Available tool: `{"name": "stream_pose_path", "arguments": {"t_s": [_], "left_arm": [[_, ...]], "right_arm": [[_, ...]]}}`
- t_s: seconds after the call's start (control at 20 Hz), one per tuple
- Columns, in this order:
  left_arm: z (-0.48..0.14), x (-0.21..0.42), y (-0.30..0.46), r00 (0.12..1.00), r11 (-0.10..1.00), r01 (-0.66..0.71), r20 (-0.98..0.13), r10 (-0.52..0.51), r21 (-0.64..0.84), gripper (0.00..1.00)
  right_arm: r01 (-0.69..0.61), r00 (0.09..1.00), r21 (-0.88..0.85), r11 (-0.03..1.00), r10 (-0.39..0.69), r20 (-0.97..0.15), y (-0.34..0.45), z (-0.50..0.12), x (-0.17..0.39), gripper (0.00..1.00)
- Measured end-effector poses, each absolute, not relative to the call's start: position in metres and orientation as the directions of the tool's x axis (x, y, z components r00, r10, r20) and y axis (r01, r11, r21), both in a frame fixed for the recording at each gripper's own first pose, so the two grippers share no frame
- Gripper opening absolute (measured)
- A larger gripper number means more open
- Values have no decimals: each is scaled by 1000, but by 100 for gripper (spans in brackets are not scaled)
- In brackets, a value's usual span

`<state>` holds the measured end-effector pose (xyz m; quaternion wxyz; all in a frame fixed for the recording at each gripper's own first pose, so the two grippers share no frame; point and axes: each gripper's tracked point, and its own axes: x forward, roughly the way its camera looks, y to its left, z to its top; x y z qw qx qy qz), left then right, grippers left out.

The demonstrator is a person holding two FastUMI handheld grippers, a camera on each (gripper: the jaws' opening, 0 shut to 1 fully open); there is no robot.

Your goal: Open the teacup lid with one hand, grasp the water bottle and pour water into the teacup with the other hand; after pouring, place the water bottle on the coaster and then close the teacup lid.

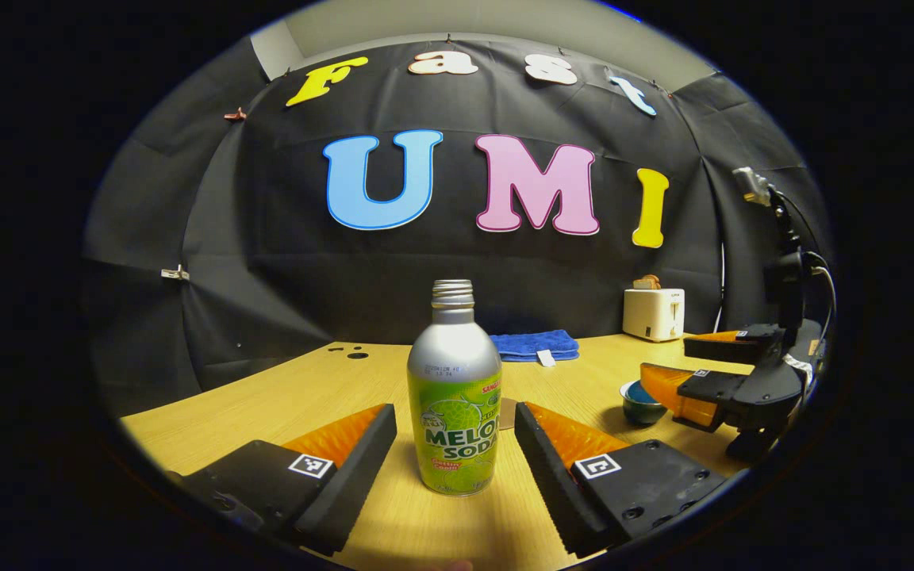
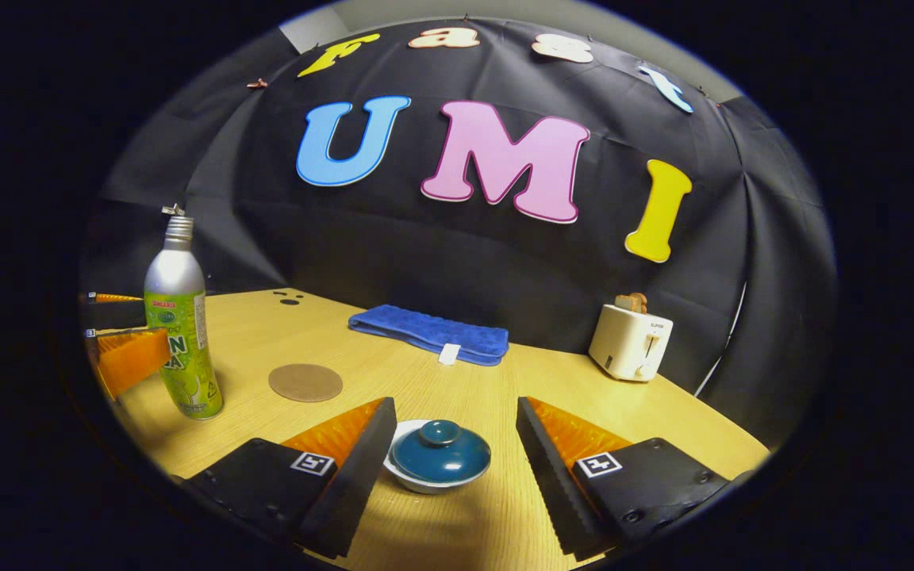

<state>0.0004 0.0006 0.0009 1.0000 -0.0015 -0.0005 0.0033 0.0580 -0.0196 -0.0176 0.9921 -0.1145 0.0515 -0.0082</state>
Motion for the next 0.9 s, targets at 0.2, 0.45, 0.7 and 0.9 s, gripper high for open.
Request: {"name": "stream_pose_path", "arguments": {"t_s": [0.2,0.45,0.7,0.9], "left_arm": [[0,0,0,1000,1000,-7,2,7,-3,95],[0,0,0,1000,1000,-7,2,7,-3,95],[-1,0,1,1000,1000,-7,3,7,-3,95],[1,0,1,1000,1000,-7,3,7,-3,95]], "right_arm": [[2,987,-240,971,-40,-154,-26,-24,72,85],[-40,974,-232,972,-13,-224,-21,-34,79,72],[-74,970,-250,965,12,-241,-14,-35,79,57],[-92,970,-260,961,27,-243,-10,-34,78,35]]}}
